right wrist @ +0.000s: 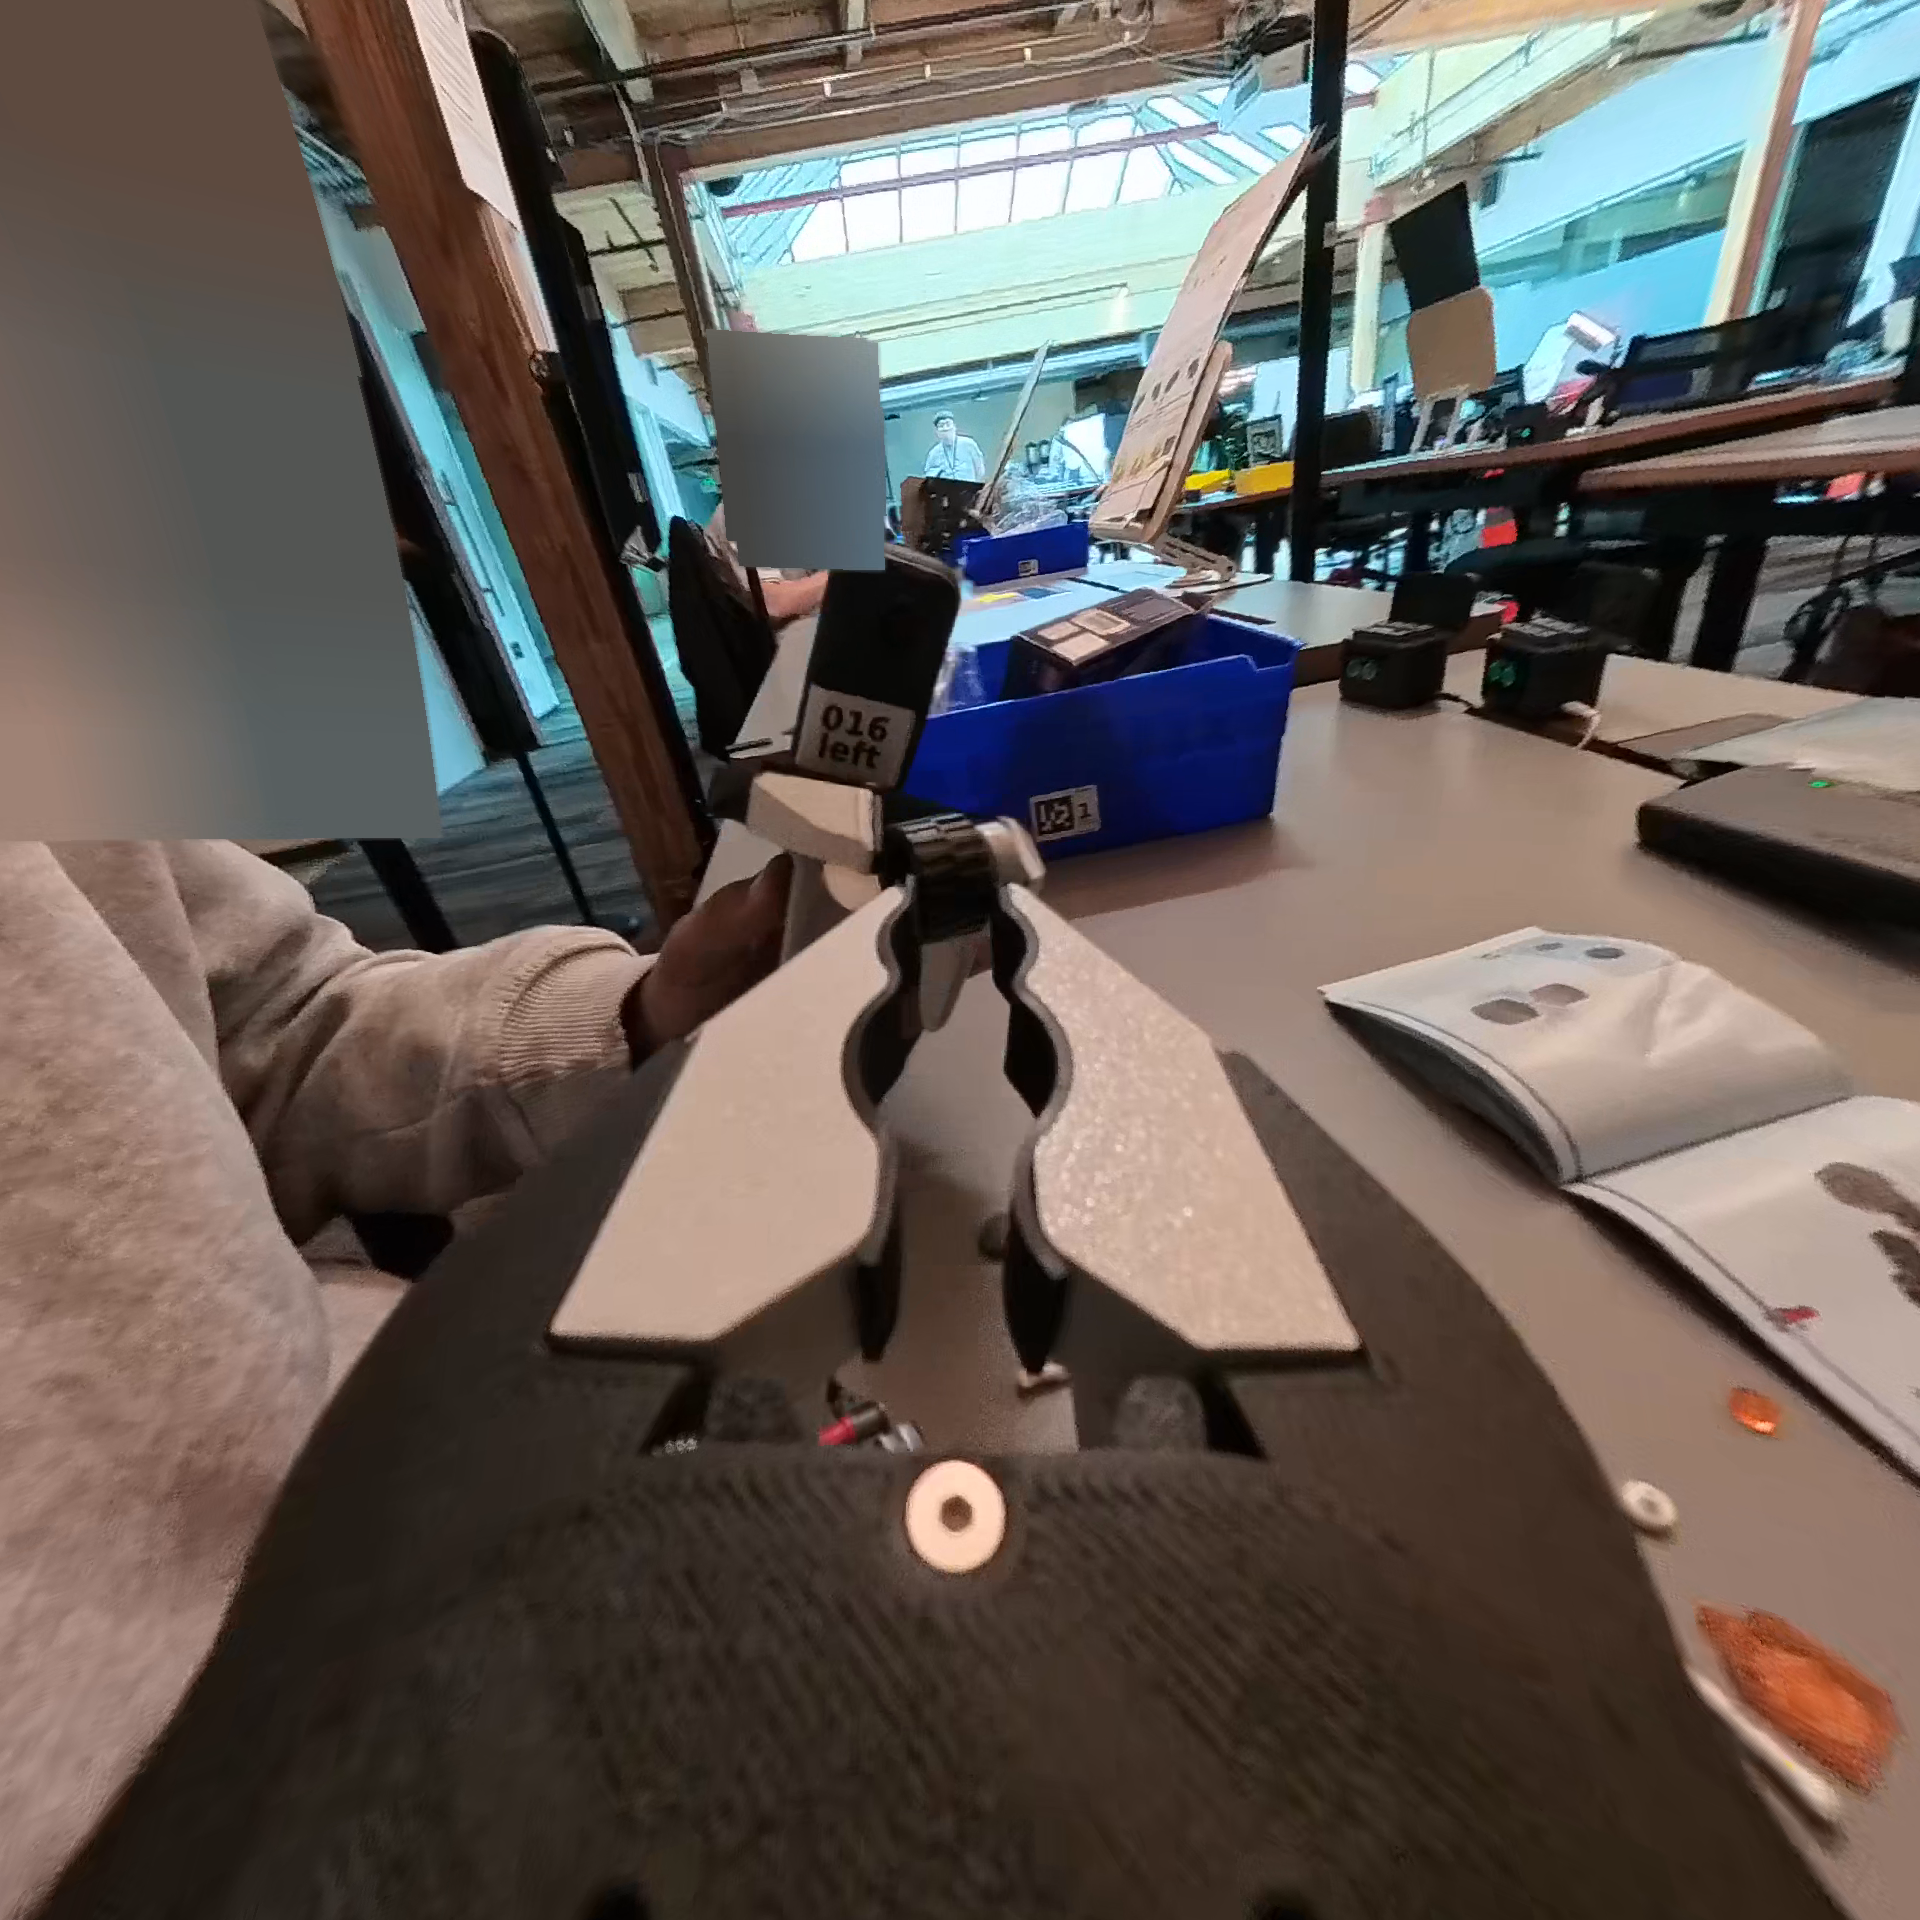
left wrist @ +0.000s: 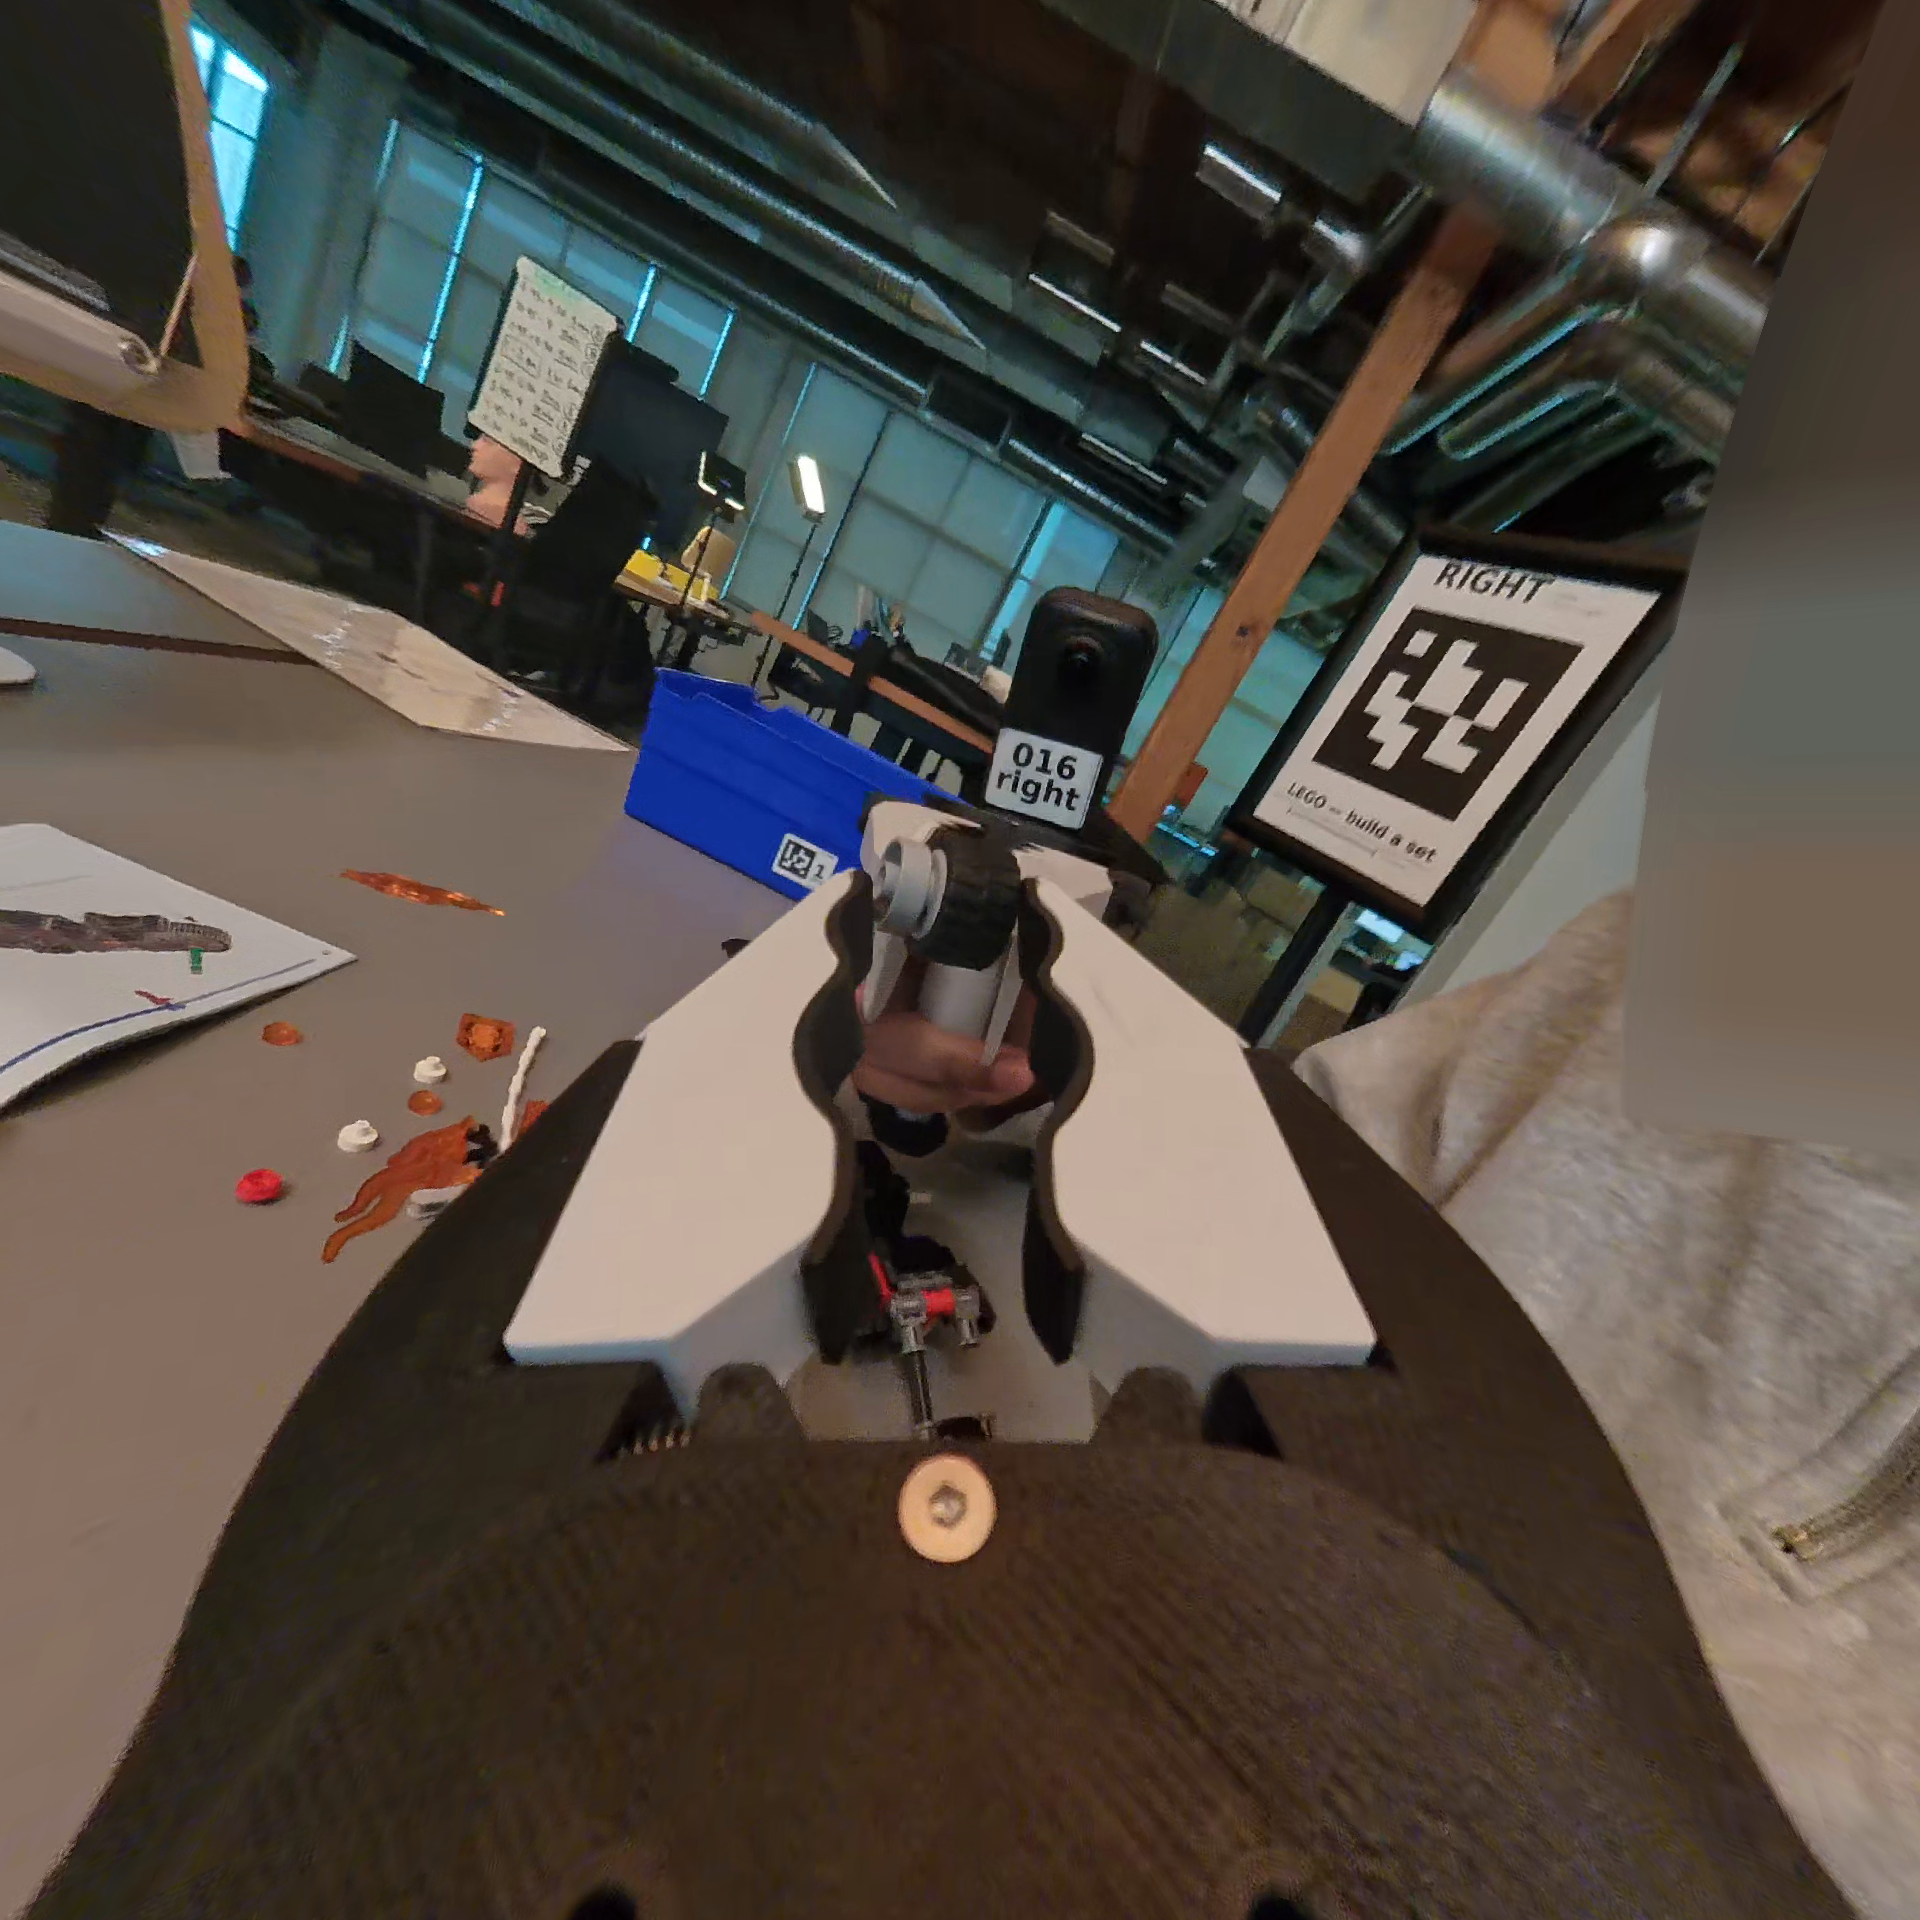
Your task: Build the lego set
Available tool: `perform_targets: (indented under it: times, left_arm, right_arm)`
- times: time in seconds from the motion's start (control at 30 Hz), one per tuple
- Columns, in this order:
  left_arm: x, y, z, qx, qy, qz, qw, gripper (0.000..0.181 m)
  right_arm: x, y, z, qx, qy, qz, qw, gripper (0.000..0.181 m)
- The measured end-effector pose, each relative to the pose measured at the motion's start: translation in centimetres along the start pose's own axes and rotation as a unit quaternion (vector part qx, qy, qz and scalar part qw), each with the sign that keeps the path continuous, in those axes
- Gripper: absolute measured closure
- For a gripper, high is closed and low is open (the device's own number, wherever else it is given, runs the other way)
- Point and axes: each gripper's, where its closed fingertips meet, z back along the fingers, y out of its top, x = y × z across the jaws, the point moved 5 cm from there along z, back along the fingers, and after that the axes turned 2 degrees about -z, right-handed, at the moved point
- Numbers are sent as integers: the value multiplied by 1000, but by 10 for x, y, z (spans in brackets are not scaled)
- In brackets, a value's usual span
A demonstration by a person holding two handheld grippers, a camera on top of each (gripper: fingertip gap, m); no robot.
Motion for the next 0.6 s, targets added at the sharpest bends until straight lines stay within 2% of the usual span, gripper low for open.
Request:
perform_targets:
  times: [0.5, 0.6]
  left_arm:
    - [-3, 0, 2, -4, -8, 27, 1000, 156]
    - [-4, -1, 2, -4, -26, 57, 998, 156]
  right_arm:
    - [3, 0, 0, 12, 21, -56, 998, 170]
    - [2, 5, 3, 45, 26, -58, 997, 158]
